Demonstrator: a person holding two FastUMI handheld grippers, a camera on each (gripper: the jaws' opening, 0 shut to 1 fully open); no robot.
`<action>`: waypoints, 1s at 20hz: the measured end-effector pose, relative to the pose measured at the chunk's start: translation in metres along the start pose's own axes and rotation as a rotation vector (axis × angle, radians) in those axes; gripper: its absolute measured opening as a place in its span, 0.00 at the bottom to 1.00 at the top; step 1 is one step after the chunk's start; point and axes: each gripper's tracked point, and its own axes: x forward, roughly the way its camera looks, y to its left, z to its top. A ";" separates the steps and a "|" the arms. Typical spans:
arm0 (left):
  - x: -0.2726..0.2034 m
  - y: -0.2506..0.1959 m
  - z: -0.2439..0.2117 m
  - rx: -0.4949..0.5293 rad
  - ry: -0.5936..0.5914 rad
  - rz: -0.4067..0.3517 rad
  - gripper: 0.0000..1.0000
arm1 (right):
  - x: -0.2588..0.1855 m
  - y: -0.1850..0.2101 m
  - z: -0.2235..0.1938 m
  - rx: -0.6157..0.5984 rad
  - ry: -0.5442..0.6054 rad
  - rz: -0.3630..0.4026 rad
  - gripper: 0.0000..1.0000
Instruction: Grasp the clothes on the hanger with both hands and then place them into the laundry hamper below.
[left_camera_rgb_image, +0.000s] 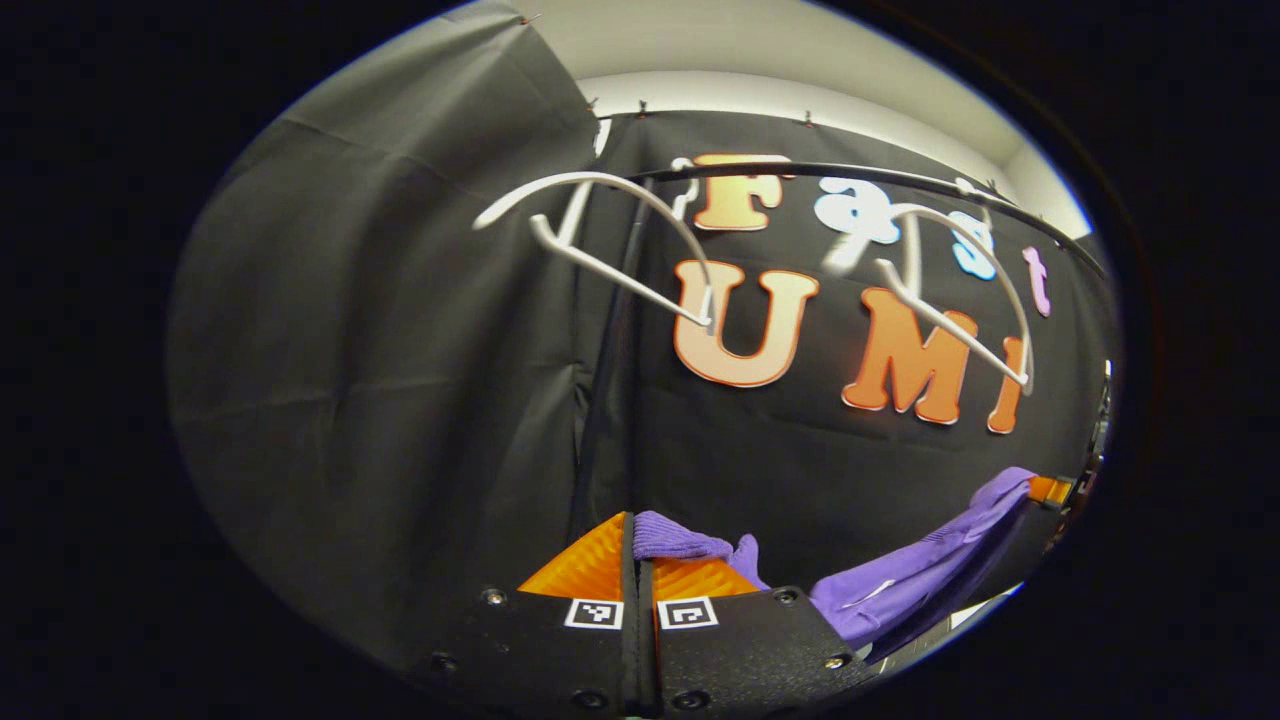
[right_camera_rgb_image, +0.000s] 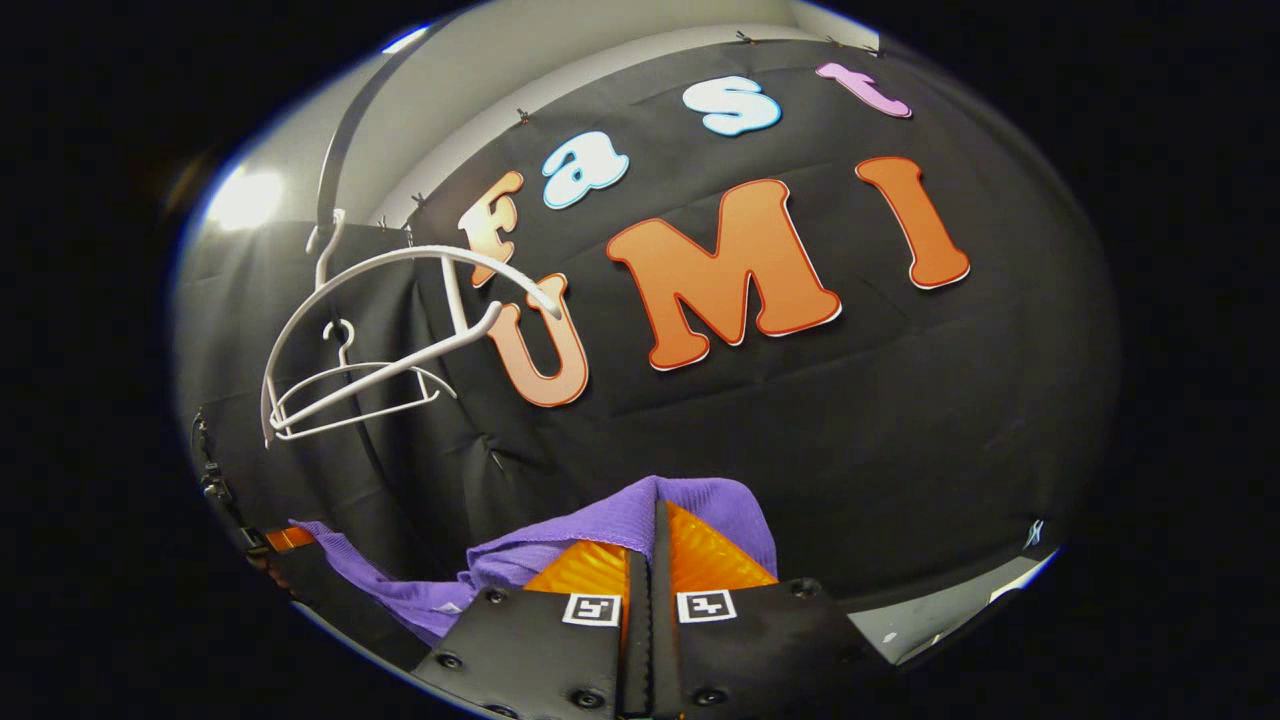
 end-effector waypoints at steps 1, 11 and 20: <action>-0.001 -0.014 0.002 0.018 -0.001 -0.023 0.00 | -0.006 0.003 -0.002 -0.001 0.004 0.004 0.07; -0.041 -0.147 -0.031 0.151 0.013 -0.249 0.00 | -0.060 0.025 -0.047 -0.050 0.057 0.012 0.07; -0.047 -0.220 -0.100 0.158 0.078 -0.345 0.00 | -0.089 -0.002 -0.104 -0.104 0.076 -0.049 0.07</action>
